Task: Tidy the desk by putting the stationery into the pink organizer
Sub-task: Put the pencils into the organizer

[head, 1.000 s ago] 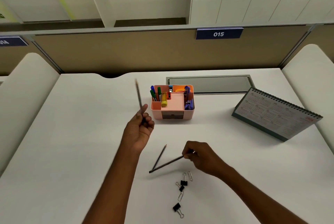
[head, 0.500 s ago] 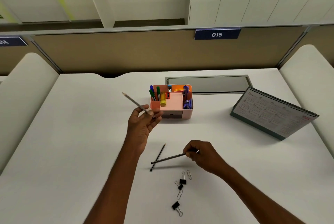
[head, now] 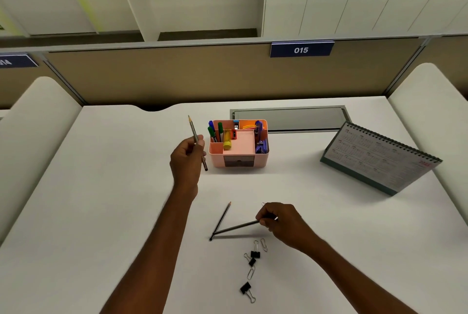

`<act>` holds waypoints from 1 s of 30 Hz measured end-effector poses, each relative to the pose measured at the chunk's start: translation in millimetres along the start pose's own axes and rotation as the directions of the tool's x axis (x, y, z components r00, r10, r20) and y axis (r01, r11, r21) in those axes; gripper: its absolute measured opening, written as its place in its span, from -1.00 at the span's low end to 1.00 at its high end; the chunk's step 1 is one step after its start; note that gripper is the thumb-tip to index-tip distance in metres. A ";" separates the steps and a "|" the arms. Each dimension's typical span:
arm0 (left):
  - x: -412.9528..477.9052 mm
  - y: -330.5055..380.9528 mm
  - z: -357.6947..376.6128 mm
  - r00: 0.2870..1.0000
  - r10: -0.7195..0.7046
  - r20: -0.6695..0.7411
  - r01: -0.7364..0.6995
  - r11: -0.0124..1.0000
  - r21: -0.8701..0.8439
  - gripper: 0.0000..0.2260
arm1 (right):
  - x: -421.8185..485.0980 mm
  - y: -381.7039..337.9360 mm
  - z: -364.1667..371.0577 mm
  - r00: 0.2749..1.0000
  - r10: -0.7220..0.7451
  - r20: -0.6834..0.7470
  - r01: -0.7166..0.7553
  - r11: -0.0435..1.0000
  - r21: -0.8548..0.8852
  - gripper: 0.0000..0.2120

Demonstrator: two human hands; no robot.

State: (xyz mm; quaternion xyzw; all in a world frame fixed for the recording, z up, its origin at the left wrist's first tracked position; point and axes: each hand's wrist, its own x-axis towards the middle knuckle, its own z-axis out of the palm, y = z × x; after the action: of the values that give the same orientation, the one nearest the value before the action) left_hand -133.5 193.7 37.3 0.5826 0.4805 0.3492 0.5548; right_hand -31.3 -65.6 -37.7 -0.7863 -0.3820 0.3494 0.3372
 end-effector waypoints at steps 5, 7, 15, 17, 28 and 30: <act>20.9 3.5 5.4 0.992 0.117 -0.054 -0.112 0.990 0.086 -0.77 | -3.0 2.1 -0.7 1.000 0.023 -0.004 -0.022 1.000 0.019 -0.85; 29.3 3.8 9.1 0.986 0.145 -0.077 -0.135 0.984 0.119 -0.78 | -5.2 3.5 -1.4 0.999 0.033 -0.017 -0.032 0.999 0.027 -0.85; 52.3 -8.2 27.6 0.982 0.189 -0.020 -0.176 0.947 0.270 -0.81 | -13.2 11.1 0.3 0.996 0.074 -0.043 -0.071 0.995 0.074 -0.83; 55.2 -13.8 31.8 0.982 0.191 -0.007 -0.177 0.924 0.339 -0.81 | -15.4 11.3 0.7 0.996 0.081 -0.047 -0.076 0.993 0.089 -0.83; 50.7 -23.3 48.4 0.977 0.209 -0.033 -0.141 0.763 0.631 -0.78 | -16.5 8.1 5.2 0.994 0.103 -0.034 -0.098 0.989 0.113 -0.87; 51.3 -24.5 48.7 0.979 0.200 -0.036 -0.131 0.756 0.641 -0.78 | -15.8 7.9 5.3 0.994 0.106 -0.030 -0.102 0.989 0.112 -0.87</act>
State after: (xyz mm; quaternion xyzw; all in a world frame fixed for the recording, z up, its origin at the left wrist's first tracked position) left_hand -76.8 225.2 -0.1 0.7570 0.5443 0.2436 0.2670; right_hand -40.0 -81.2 -42.2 -0.7914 -0.3148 0.3730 0.3681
